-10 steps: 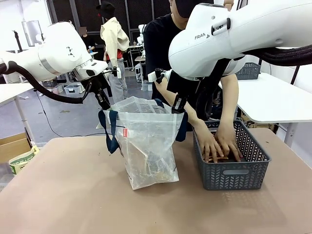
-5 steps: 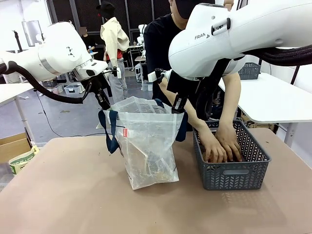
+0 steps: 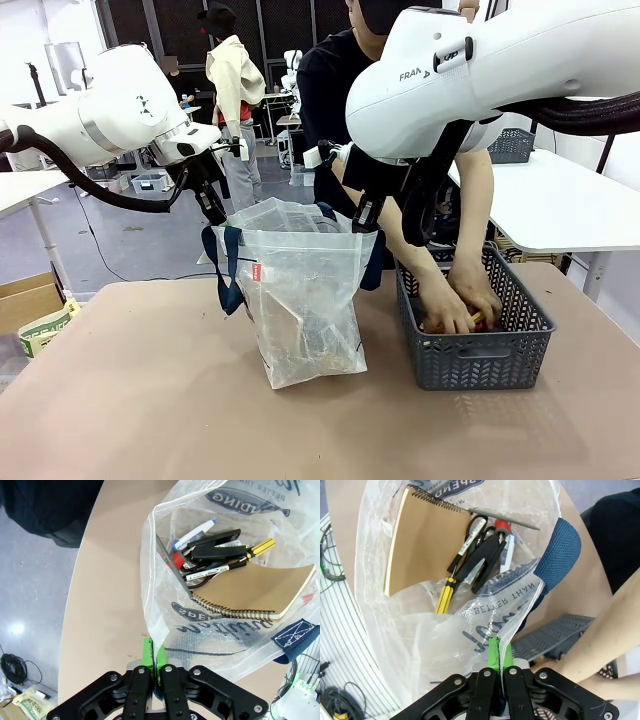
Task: Transfer purchased items from the store into the shopping bag.
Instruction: Move the Reusable shopping bag to the right side of the table.
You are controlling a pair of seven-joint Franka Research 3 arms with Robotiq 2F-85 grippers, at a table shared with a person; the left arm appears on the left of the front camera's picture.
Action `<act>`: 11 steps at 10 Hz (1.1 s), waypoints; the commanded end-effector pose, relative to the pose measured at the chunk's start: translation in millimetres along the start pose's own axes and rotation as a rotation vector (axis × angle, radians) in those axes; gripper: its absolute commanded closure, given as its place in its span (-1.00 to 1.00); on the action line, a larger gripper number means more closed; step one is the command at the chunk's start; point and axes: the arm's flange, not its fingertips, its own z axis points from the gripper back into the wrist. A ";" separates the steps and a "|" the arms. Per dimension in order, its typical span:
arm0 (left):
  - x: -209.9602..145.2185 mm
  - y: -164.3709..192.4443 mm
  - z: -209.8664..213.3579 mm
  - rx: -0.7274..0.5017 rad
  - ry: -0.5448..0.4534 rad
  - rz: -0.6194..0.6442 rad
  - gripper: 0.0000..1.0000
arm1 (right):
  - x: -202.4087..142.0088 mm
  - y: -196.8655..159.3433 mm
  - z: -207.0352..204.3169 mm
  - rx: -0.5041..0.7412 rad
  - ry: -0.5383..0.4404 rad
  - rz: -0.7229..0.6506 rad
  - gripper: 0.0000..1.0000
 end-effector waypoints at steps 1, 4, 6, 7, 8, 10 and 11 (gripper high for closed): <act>-1.2 0.5 0.1 0.000 0.001 0.001 1.00 | -1.6 -0.7 0.1 -0.001 0.005 0.001 1.00; -1.2 0.5 0.1 0.000 0.001 0.001 1.00 | -1.6 -0.7 0.1 -0.001 0.005 0.001 1.00; -1.2 0.5 0.1 0.000 0.001 0.001 1.00 | -1.6 -0.7 0.1 -0.001 0.005 0.001 1.00; -1.2 0.5 0.1 0.000 0.001 0.001 1.00 | -1.6 -0.7 0.1 -0.001 0.005 0.001 1.00; -1.2 0.5 0.1 0.000 0.001 0.001 1.00 | -1.6 -0.7 0.1 -0.001 0.005 0.001 1.00; -1.2 0.5 0.1 0.000 0.001 0.001 1.00 | -1.6 -0.7 0.1 -0.001 0.005 0.001 1.00; -1.2 0.5 0.1 0.000 0.001 0.001 1.00 | -1.6 -0.7 0.1 -0.001 0.005 0.001 1.00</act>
